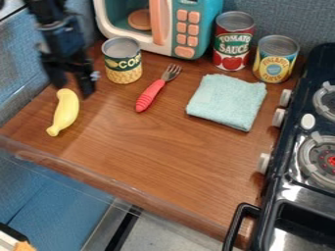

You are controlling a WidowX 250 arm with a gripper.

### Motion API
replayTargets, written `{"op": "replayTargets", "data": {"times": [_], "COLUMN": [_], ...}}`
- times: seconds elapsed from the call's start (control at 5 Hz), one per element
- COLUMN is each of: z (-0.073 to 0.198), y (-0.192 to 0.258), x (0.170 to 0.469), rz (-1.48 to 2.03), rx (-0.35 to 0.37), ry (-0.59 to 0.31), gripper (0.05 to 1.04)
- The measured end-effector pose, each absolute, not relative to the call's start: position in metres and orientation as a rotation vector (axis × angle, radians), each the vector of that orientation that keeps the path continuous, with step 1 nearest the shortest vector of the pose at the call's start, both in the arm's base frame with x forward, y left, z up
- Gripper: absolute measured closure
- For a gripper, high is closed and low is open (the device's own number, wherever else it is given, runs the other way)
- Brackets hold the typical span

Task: Move the blue cloth to the lower right of the table

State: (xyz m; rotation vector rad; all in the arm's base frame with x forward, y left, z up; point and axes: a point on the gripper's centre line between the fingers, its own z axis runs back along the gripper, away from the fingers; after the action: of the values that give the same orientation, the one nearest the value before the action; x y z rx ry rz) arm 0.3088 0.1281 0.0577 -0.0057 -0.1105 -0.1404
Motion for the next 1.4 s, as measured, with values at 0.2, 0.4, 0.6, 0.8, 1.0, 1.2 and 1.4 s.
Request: {"op": "replayTargets", "data": {"times": [0.2,0.4,0.6,0.8,1.0,1.2,1.4], "z": [0.070,0.063,0.050,0.032,0.015,0.007,0.005], "y": [0.074,0.025,-0.013,-0.044,-0.059,-0.058,-0.055], "x": [0.341,0.368,0.397,0.422,0.428,0.423,0.400], "rz": [-0.234,-0.248,-0.251,-0.257,-0.276,-0.279,-0.281], "rx": [0.004,-0.012,-0.023,-0.037,-0.031,-0.029,-0.041], "ry": [-0.155,-0.138,-0.119,-0.102,-0.088,-0.079,-0.054], "gripper": [0.083,0.083,0.083,0.083,0.083,0.083,0.084]}}
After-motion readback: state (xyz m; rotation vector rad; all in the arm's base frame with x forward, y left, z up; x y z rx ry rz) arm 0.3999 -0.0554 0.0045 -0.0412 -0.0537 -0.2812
